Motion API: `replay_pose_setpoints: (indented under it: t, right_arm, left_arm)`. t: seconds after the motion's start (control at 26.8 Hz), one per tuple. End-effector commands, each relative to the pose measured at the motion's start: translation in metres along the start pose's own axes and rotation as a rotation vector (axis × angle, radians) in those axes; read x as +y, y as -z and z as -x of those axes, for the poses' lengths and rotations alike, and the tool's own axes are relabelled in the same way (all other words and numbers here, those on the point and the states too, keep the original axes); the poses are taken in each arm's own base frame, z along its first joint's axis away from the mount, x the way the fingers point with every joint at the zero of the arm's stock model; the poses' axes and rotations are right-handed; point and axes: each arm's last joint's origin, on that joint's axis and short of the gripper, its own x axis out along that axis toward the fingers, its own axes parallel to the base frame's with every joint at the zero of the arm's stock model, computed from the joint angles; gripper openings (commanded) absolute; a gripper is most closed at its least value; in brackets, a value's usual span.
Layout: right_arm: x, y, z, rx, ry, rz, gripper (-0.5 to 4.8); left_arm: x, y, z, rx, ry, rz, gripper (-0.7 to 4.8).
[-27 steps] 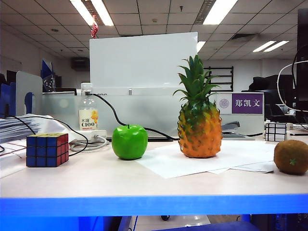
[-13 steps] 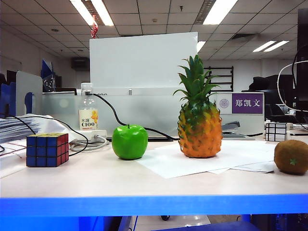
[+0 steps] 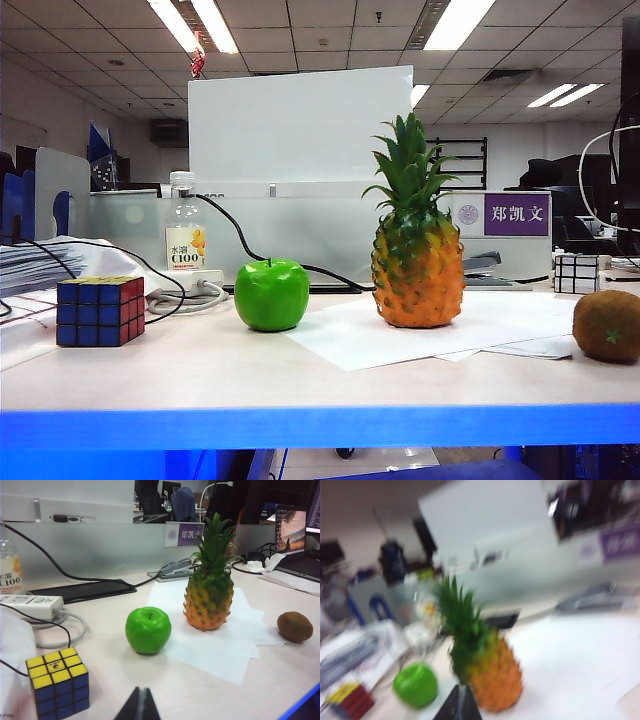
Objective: Arrange all the fruits from large to small from left to right in a row.
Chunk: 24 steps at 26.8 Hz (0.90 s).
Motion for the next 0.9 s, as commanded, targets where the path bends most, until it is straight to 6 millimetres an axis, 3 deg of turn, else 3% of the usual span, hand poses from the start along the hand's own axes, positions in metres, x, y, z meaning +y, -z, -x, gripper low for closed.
replay_pose_setpoints:
  t: [0.04,0.11,0.22,0.49,0.9]
  right_arm:
    - [0.012,-0.023,-0.026,-0.02,-0.127,0.139,0.65]
    - [0.016,-0.03,-0.046,0.006,-0.148,0.168,1.51]
    - [0.021,-0.039,-0.081,0.046,-0.184,0.186,4.79]
    - [0.018,-0.043,-0.148,0.123,-0.212,0.175,4.79]
    - [0.008,-0.027,-0.206,0.197,-0.235,0.226,4.79]
  left_arm:
    - [0.0,-0.002,0.0,-0.012,0.006,-0.002,-0.06]
    - [0.0,-0.002,0.0,-0.011,0.006,-0.002,-0.06]
    - [0.0,-0.002,0.0,-0.012,0.007,0.007,-0.06]
    - [0.0,-0.002,0.0,-0.012,0.007,0.015,-0.06]
    - [0.0,-0.002,0.0,-0.012,0.006,0.015,-0.06]
